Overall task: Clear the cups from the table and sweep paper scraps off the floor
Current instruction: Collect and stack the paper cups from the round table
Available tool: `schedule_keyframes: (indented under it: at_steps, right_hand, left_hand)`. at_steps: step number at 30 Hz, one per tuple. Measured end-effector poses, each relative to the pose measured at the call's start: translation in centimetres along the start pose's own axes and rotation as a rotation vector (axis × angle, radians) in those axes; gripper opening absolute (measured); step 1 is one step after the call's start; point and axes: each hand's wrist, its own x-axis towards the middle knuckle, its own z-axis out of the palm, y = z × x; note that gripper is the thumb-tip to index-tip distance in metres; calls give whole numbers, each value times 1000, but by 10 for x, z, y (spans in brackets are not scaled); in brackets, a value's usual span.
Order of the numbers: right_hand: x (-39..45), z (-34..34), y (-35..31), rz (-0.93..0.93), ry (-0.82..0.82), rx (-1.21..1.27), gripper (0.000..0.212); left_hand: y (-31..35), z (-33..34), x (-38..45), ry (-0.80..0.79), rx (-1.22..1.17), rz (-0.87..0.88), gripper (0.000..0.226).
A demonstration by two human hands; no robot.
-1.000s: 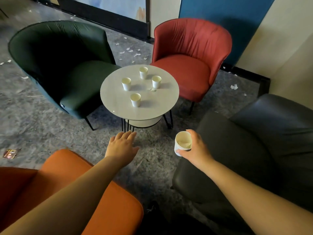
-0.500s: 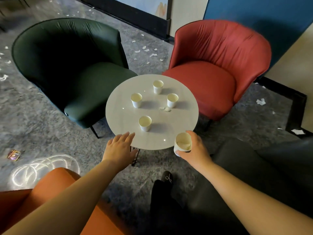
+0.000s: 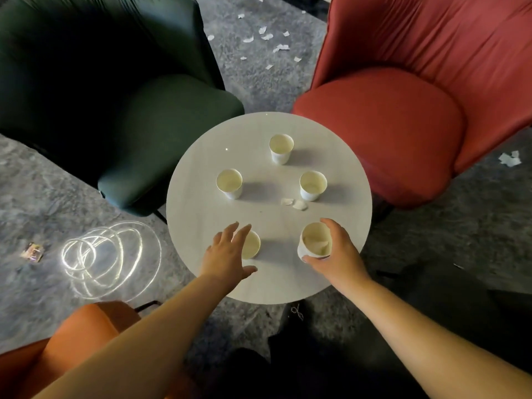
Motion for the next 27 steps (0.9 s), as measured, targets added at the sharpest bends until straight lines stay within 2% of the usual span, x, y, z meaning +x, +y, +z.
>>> schedule_keyframes:
  at_steps: [4, 7, 10, 12, 17, 19, 23, 27]
  right_hand:
    - [18, 12, 5, -3, -1, 2, 91]
    - [27, 22, 7, 3, -14, -6, 91]
    - [33, 30, 5, 24, -19, -19, 92]
    - [38, 35, 1, 45, -5, -19, 91]
    - [53, 46, -15, 60, 51, 15, 84]
    - [60, 51, -22, 65, 62, 12, 83]
    - [69, 63, -31, 110, 106, 11, 84]
    - [75, 70, -31, 147, 132, 22, 82]
  left_hand:
    - [-3, 15, 23, -38, -31, 0, 100]
    - [-6, 22, 38, -74, -99, 8, 89]
    - [-12, 17, 45, -32, -181, 20, 79]
    - [-18, 3, 49, 39, -217, 43, 78]
    - [-34, -60, 73, 392, -322, 65, 76]
    - [-40, -82, 87, 461, -360, 40, 76]
    - [-48, -95, 113, 386, -309, 42, 76]
    - [-54, -82, 139, 224, -205, 99, 77]
